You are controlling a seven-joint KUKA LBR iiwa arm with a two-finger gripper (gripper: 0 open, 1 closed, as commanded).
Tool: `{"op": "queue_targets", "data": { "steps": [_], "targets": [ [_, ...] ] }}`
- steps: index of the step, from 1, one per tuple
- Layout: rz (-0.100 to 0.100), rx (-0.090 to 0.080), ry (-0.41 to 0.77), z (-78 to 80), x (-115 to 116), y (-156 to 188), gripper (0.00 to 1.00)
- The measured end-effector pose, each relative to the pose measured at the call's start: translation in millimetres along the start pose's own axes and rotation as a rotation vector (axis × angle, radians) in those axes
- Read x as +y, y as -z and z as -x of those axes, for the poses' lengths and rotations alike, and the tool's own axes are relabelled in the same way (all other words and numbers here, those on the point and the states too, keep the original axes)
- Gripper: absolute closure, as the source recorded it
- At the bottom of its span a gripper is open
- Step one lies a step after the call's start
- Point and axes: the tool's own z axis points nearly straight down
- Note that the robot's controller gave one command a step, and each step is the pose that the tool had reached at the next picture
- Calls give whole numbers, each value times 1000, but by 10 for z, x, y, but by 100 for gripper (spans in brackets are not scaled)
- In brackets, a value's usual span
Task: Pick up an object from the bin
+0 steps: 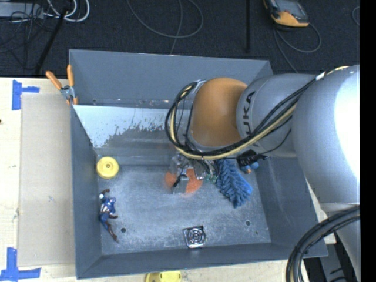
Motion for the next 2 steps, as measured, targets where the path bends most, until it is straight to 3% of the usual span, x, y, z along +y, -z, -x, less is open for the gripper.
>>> {"op": "queue_targets", "data": {
  "steps": [2],
  "targets": [
    [0, 0, -2, 0, 0, 0, 100]
  ]
}}
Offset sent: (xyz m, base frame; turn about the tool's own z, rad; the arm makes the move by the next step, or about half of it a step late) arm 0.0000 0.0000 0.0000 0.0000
